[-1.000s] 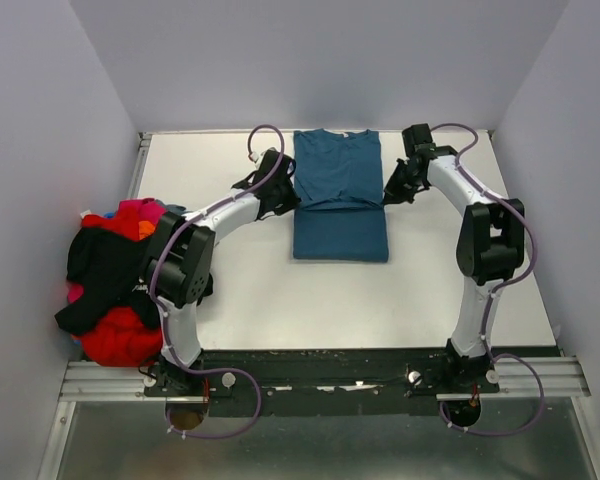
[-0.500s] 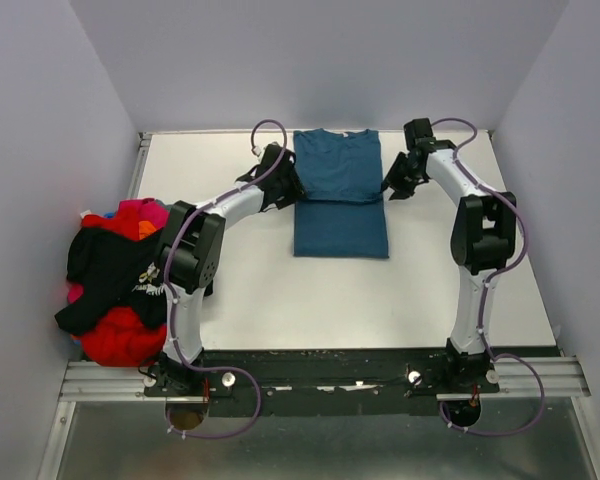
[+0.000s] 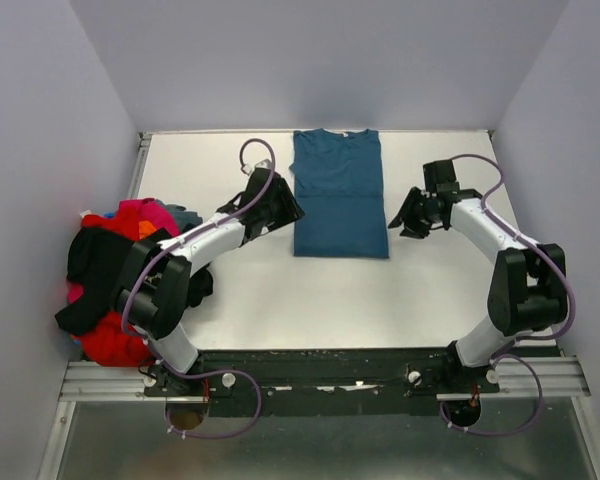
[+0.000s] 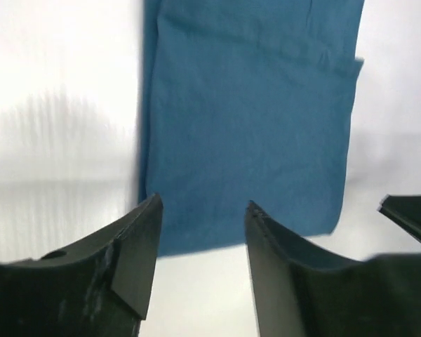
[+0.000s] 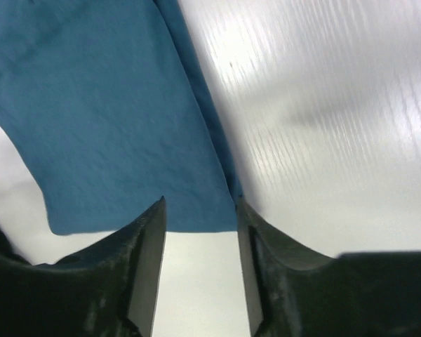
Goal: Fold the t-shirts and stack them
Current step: Fold the folded rectangular tshirt in 1/3 of the way, then grab one side of the 2/3 rectangular tshirt with both arms
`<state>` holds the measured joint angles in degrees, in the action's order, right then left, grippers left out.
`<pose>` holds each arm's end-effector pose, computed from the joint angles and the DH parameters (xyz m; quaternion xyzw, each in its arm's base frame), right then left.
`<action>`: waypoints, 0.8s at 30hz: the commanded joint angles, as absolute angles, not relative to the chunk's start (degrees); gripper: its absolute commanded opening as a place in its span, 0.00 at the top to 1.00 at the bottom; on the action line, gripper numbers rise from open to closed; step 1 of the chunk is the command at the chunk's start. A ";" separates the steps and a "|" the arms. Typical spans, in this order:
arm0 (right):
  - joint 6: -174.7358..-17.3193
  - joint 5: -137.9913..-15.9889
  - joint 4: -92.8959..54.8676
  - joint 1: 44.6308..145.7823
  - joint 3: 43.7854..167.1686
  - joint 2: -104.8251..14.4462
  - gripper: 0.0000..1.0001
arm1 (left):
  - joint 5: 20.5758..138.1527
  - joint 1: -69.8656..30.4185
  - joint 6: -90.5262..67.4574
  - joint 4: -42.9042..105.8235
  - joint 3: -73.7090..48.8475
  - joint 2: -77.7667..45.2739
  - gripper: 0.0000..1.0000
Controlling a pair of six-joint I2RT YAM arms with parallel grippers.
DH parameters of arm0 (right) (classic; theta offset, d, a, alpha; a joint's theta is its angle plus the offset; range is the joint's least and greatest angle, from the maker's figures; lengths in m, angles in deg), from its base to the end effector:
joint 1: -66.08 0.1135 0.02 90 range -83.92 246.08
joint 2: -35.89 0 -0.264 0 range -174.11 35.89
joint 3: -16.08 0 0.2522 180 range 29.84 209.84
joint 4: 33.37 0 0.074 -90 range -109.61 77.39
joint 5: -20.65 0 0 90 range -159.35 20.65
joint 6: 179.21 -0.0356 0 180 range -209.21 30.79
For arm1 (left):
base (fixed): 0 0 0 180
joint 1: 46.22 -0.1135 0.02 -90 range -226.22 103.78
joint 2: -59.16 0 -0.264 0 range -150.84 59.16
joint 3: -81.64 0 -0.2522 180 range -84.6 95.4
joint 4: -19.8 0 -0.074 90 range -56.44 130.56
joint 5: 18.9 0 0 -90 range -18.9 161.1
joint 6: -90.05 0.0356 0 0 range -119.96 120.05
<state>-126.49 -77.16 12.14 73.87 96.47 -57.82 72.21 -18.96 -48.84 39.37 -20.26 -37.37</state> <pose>0.3353 0.0507 0.2253 0.2269 0.9340 0.1633 0.2224 0.3336 -0.1727 0.2286 -0.1645 0.8836 -0.2772 0.3397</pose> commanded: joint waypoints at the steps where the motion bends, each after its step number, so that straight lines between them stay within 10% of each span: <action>1: -124.99 -82.09 6.85 74.08 88.22 -57.10 0.55 | 73.30 -15.12 -51.01 37.87 -28.07 -34.98 0.49; 15: -124.10 -85.97 3.59 74.34 84.77 -61.93 0.64 | 73.04 -13.61 -51.19 35.85 -32.31 -37.52 0.64; 24: -125.33 -82.80 5.96 74.34 85.65 -62.99 0.99 | 71.55 -13.53 -50.84 36.64 -32.39 -40.86 0.74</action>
<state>-125.07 -85.05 4.47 74.00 84.17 -62.06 72.80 -13.65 -51.07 35.89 -32.55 -39.80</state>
